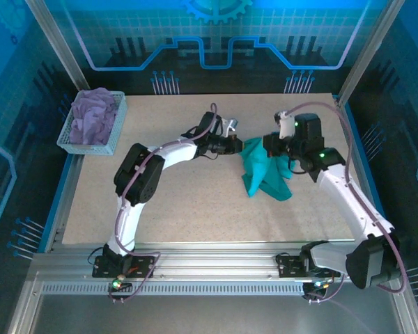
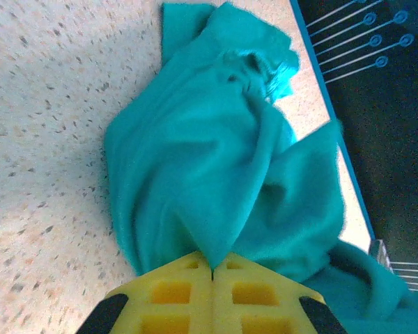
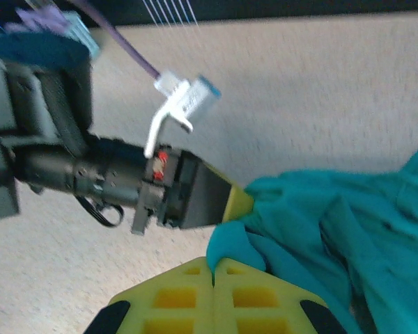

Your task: Fold the inside-out t-shirt

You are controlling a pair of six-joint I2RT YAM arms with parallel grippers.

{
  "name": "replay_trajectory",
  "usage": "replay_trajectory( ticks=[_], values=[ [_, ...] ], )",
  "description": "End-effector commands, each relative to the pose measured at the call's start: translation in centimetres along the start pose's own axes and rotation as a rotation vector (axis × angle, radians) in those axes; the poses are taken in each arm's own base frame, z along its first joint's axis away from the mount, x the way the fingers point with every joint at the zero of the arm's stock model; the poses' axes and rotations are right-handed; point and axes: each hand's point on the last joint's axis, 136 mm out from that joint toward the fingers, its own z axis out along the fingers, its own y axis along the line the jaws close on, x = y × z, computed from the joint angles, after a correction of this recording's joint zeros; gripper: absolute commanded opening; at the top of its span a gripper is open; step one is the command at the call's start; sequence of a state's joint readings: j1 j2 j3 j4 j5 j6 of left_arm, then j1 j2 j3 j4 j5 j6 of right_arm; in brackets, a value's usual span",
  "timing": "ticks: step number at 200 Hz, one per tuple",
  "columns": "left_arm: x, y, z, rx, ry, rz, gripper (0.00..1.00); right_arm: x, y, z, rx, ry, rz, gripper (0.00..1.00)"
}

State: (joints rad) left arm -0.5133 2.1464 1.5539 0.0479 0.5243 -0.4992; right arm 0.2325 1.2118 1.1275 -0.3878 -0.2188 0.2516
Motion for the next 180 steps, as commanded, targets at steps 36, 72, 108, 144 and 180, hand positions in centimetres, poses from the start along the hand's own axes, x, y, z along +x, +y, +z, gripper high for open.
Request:
replay_trajectory(
  ticks=[36, 72, 108, 144, 180],
  values=[
    [-11.6, -19.9, -27.1, -0.027, -0.660, 0.380, 0.00, -16.6, 9.8, -15.3, -0.184, -0.534, -0.193, 0.00],
    [-11.9, -23.3, -34.3, -0.106, -0.823, 0.460, 0.00, -18.9, 11.8, -18.7, -0.211, -0.614, -0.233, 0.00],
    [-11.5, -21.5, -34.0, -0.195, -0.794, 0.458, 0.00, -18.1, 11.6, -17.5, -0.219, -0.574, -0.228, 0.00],
    [-9.5, -16.8, -30.1, -0.254, -0.679, 0.394, 0.00, -16.1, 11.6, -14.6, -0.271, -0.482, -0.234, 0.00],
    [-6.1, -8.4, -23.9, -0.356, -0.532, 0.255, 0.00, -13.6, 12.2, -10.3, -0.352, -0.356, -0.208, 0.00]
  ],
)
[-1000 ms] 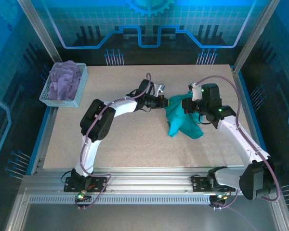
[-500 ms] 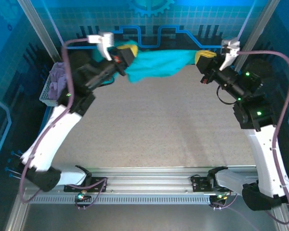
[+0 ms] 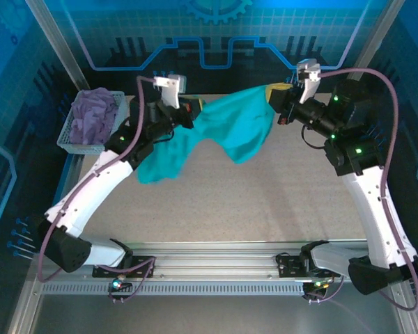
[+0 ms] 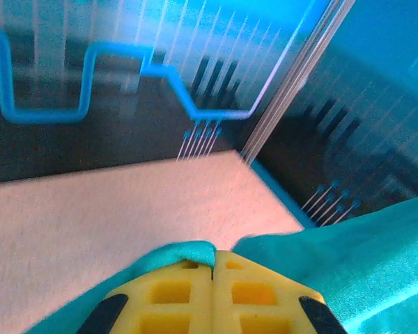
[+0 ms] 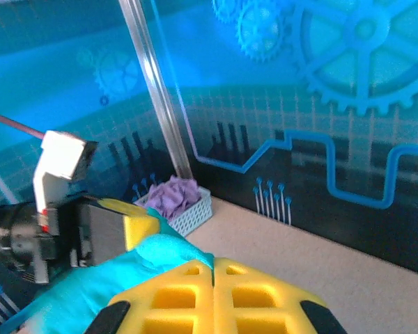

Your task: Fold the inside-out t-shirt

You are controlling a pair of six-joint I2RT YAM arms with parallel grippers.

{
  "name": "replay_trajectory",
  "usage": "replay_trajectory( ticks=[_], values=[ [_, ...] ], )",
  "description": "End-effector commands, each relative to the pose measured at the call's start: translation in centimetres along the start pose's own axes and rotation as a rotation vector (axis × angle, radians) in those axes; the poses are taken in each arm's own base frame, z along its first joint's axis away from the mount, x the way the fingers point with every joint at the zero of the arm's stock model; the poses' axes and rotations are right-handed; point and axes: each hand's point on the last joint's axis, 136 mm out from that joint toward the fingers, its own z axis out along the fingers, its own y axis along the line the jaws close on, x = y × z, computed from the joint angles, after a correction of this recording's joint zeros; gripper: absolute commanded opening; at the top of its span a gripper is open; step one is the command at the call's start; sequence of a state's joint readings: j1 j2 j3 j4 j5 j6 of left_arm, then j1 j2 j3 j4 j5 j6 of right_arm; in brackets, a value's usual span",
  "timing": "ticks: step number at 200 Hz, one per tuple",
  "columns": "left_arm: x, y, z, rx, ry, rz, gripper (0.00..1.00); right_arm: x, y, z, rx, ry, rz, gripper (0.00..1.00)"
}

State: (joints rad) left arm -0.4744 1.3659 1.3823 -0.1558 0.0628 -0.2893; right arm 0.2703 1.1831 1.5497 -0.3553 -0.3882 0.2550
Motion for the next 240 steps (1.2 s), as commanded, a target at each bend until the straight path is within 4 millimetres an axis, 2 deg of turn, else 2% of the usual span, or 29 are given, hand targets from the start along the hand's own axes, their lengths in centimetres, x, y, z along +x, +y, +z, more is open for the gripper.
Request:
replay_trajectory(
  ticks=[1, 21, 41, 53, 61, 70, 94, 108, 124, 140, 151, 168, 188, 220, 240],
  values=[
    [4.3, 3.8, 1.9, -0.111, 0.072, -0.049, 0.00, 1.4, 1.1, 1.3, -0.077, 0.035, 0.012, 0.00],
    [9.3, 6.9, 4.4, -0.188, 0.169, -0.094, 0.00, 4.9, 1.0, 3.6, -0.100, 0.116, 0.056, 0.00],
    [12.6, 9.1, 6.1, -0.242, 0.248, -0.105, 0.00, 8.9, 0.8, 6.0, -0.121, 0.225, 0.107, 0.00],
    [13.8, 9.9, 6.6, -0.263, 0.280, -0.101, 0.12, 11.1, 0.5, 7.2, -0.124, 0.280, 0.133, 0.00],
    [14.2, 10.3, 6.5, -0.278, 0.290, -0.099, 0.26, 12.5, 0.1, 7.9, -0.120, 0.319, 0.154, 0.00],
    [14.5, 10.4, 6.0, -0.284, 0.293, -0.098, 0.39, 13.8, -0.2, 8.6, -0.115, 0.349, 0.176, 0.00],
    [15.3, 10.0, 3.9, -0.265, 0.261, -0.120, 0.57, 16.9, -0.4, 10.5, -0.121, 0.409, 0.242, 0.00],
    [15.9, 10.3, 2.2, -0.280, 0.237, -0.138, 0.62, 19.0, 0.2, 11.9, -0.153, 0.451, 0.287, 0.00],
    [16.3, 11.2, 0.3, -0.329, 0.217, -0.141, 0.66, 21.6, 1.8, 13.8, -0.209, 0.517, 0.316, 0.00],
    [16.9, 11.8, -1.2, -0.368, 0.215, -0.138, 0.68, 24.2, 3.3, 15.5, -0.260, 0.592, 0.331, 0.06],
    [17.5, 11.8, -2.1, -0.372, 0.222, -0.145, 0.68, 25.6, 3.5, 16.1, -0.268, 0.651, 0.336, 0.13],
    [18.9, 11.5, -3.3, -0.355, 0.251, -0.179, 0.69, 27.5, 0.7, 15.0, -0.142, 0.711, 0.301, 0.33],
    [21.1, 10.5, -4.2, -0.298, 0.294, -0.225, 0.70, 29.2, -2.8, 11.1, 0.026, 0.739, 0.262, 0.50],
    [24.9, 8.1, -4.6, -0.203, 0.371, -0.265, 0.73, 34.3, -8.5, 3.1, 0.317, 0.830, 0.309, 0.59],
    [27.2, 7.8, -4.2, -0.202, 0.425, -0.262, 0.74, 36.9, -10.7, -0.1, 0.434, 0.872, 0.356, 0.62]
  ],
)
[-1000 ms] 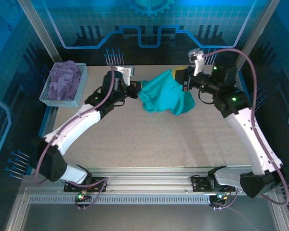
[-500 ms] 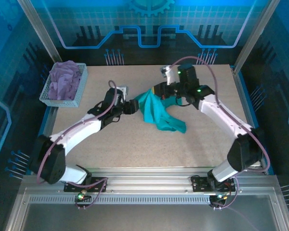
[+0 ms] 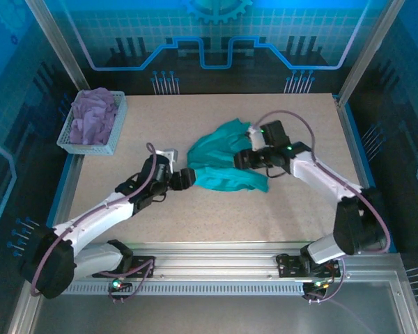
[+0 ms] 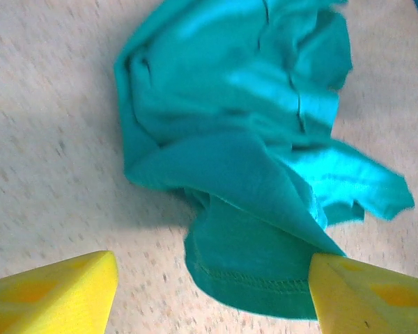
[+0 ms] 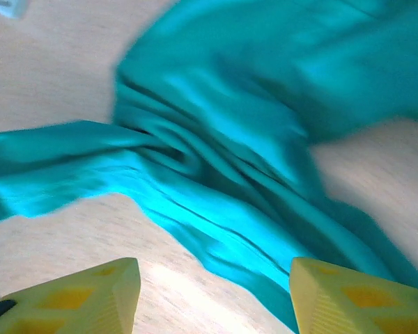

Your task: Fold the inside-out t-shirt

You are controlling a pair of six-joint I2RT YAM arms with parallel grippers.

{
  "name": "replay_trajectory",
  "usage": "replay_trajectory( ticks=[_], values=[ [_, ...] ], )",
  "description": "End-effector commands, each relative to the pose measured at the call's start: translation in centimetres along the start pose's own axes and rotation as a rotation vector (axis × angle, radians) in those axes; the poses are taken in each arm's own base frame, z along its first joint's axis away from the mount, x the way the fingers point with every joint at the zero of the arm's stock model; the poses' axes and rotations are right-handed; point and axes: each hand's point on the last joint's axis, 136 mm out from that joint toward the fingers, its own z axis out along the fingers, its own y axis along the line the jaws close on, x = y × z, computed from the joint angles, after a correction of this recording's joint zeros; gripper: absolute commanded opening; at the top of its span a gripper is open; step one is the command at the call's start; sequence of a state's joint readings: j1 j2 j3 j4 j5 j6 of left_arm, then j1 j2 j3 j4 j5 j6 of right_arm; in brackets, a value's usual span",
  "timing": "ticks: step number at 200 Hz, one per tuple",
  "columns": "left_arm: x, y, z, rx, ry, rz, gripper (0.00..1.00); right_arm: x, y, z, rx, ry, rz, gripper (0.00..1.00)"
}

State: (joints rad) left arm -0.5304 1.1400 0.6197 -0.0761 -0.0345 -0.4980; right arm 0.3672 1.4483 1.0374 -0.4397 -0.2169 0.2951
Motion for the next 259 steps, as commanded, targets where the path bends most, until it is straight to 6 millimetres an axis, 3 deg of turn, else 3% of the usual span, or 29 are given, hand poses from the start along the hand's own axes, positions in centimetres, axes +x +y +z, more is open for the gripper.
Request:
replay_trajectory(
  ticks=[1, 43, 68, 80, 103, 134, 150, 167, 194, 216, 234, 259],
  values=[
    [1.9, -1.0, 0.9, 0.048, 0.053, -0.021, 0.74, 4.2, -5.2, -0.1, 0.180, 0.074, 0.093, 0.63],
    [3.5, 1.0, 3.5, -0.050, 0.123, -0.004, 0.75, 6.4, -7.2, 1.5, 0.243, 0.141, 0.137, 0.65],
    [3.9, -0.1, 4.5, 0.016, 0.148, -0.019, 0.73, 6.8, -8.2, 2.2, 0.267, 0.161, 0.149, 0.63],
    [3.9, -0.6, 5.0, 0.041, 0.149, -0.026, 0.68, 6.7, -8.3, 2.6, 0.255, 0.163, 0.155, 0.57],
    [3.7, -0.9, 6.2, 0.054, 0.158, -0.028, 0.40, 6.4, -8.0, 3.2, 0.211, 0.161, 0.165, 0.27],
    [2.7, -1.6, 6.7, 0.076, 0.147, -0.039, 0.03, 4.8, -6.5, 1.7, 0.129, 0.105, 0.148, 0.00],
    [0.8, -2.2, 5.5, 0.092, 0.103, -0.044, 0.00, 2.2, -4.4, -1.2, 0.048, 0.003, 0.119, 0.00],
    [-3.2, -3.4, 2.1, 0.115, -0.005, -0.030, 0.00, -2.3, -0.9, -6.7, -0.040, -0.180, 0.066, 0.00],
    [-11.9, -6.5, -7.3, 0.138, -0.314, 0.030, 0.00, -9.1, 4.9, -18.1, -0.136, -0.520, -0.044, 0.00],
    [-17.8, -8.9, -15.0, 0.150, -0.550, 0.078, 0.00, -12.6, 7.9, -25.6, -0.152, -0.715, -0.118, 0.00],
    [-21.1, -10.2, -18.7, 0.115, -0.631, 0.121, 0.00, -14.4, 9.6, -29.5, -0.155, -0.800, -0.162, 0.00],
    [-24.0, -11.8, -20.9, 0.076, -0.651, 0.184, 0.00, -15.7, 11.4, -32.3, -0.196, -0.863, -0.196, 0.00]
  ],
)
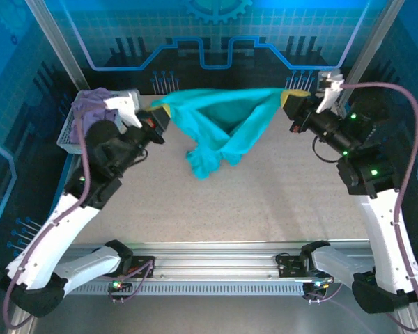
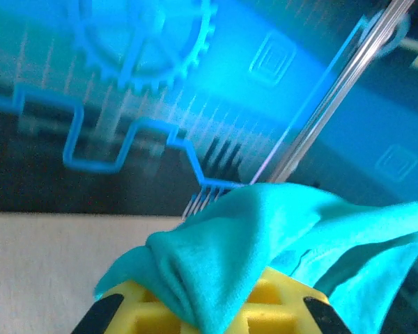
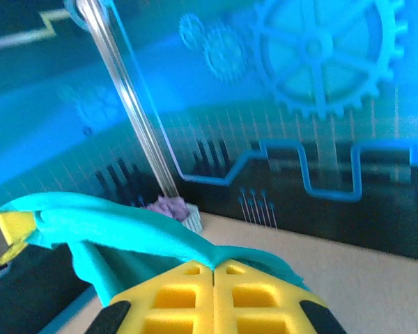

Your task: Fold the inside-out t-shirt

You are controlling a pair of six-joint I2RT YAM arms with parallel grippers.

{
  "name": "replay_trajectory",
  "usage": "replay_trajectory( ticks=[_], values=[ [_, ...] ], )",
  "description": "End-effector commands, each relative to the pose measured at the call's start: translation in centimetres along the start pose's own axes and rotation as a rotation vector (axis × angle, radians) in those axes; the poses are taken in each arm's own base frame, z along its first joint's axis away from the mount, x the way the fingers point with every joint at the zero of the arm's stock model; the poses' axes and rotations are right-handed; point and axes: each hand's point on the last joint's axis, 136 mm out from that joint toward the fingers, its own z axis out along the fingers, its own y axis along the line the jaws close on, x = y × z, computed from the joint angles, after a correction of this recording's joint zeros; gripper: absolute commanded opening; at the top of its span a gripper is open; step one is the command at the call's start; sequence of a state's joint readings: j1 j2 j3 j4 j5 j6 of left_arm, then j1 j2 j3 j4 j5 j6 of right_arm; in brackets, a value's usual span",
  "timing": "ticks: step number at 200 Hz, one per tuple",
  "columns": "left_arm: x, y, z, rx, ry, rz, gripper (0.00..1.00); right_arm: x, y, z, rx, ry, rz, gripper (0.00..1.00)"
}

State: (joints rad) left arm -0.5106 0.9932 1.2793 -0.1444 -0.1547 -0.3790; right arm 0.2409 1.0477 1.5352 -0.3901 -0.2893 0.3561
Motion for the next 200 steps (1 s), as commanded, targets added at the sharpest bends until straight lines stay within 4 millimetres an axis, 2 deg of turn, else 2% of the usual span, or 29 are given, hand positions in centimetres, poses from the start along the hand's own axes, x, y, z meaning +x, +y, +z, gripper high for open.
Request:
replay_trajectory(
  ticks=[1, 22, 52, 101, 127, 165, 200],
  values=[
    [0.1, 1.9, 1.2, -0.136, 0.074, 0.134, 0.00, -0.3, -0.3, 0.9, -0.007, 0.022, 0.025, 0.00],
    [-2.2, 1.7, 1.6, -0.160, 0.036, 0.178, 0.00, -1.6, 0.3, 0.7, -0.021, -0.005, 0.010, 0.00],
    [-3.9, 3.1, 1.8, -0.216, 0.017, 0.189, 0.00, -2.2, 0.4, 0.6, -0.017, -0.015, -0.004, 0.00],
    [-3.0, 5.4, 3.4, -0.263, 0.060, 0.182, 0.00, -1.7, -0.1, 1.6, -0.014, 0.000, -0.001, 0.00],
    [-3.5, 5.8, 3.9, -0.269, 0.065, 0.170, 0.00, -2.2, -0.2, 2.1, -0.011, 0.004, -0.009, 0.00],
    [-4.6, 3.4, 2.6, -0.169, 0.046, 0.152, 0.00, -3.3, 0.2, 1.0, 0.008, -0.020, -0.049, 0.00],
    [-5.7, 0.0, -0.3, -0.027, 0.016, 0.117, 0.00, -4.7, 1.2, -1.5, 0.022, -0.073, -0.087, 0.00]
  ],
)
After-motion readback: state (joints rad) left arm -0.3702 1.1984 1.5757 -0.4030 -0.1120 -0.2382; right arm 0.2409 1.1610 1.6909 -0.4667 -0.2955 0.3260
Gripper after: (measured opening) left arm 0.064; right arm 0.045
